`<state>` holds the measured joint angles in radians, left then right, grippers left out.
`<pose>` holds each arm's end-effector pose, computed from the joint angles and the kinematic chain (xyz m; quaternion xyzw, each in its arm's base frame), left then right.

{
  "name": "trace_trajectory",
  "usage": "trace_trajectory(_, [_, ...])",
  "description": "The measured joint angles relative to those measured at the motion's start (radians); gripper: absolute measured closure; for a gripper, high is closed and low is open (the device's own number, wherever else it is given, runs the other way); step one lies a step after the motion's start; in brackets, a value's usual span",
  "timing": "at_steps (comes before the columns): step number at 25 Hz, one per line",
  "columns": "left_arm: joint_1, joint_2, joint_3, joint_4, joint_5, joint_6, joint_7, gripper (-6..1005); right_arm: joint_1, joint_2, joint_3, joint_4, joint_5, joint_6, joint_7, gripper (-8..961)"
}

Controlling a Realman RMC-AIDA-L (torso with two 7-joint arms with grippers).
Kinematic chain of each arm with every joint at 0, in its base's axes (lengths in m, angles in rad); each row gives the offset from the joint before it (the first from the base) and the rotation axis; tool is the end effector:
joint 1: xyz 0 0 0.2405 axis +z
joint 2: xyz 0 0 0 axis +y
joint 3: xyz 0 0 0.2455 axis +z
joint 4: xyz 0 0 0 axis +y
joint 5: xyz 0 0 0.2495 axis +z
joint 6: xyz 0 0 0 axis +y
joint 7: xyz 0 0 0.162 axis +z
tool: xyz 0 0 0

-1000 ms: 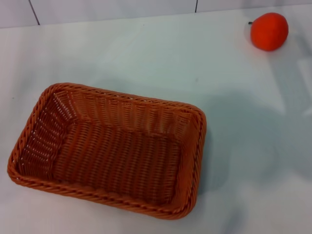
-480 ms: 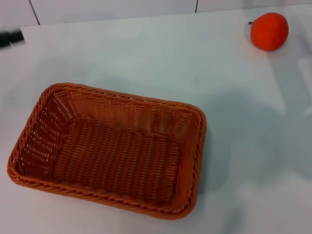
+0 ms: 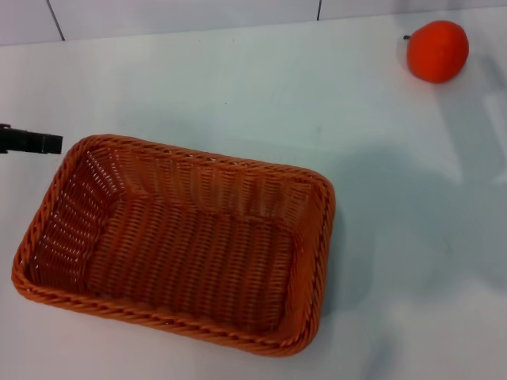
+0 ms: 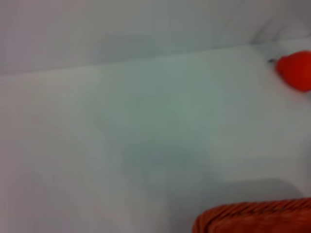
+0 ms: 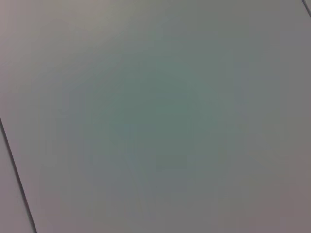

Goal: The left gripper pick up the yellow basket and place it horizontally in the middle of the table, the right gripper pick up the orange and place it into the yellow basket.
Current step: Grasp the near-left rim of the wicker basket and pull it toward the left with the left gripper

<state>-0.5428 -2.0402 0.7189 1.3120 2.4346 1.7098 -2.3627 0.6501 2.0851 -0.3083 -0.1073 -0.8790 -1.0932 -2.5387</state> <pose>-0.2456 0.3846 0.1150 -0.8602 -0.4640 -0.0366 0.2086 0.3334 0.4341 0.0413 -0.3353 -0.5668 -0.6124 0.4373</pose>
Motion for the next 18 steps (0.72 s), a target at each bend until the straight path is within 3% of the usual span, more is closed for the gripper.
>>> trace_trajectory(12, [-0.062, -0.042, 0.018, 0.007, 0.204, 0.048, -0.106, 287, -0.001, 0.001, 0.000, 0.004, 0.000, 0.038, 0.000, 12])
trace_trajectory(18, [-0.078, -0.044, 0.040, -0.052, 0.228, 0.049, -0.112, 287, 0.007, 0.001, 0.000, 0.000, 0.000, 0.050, 0.000, 11])
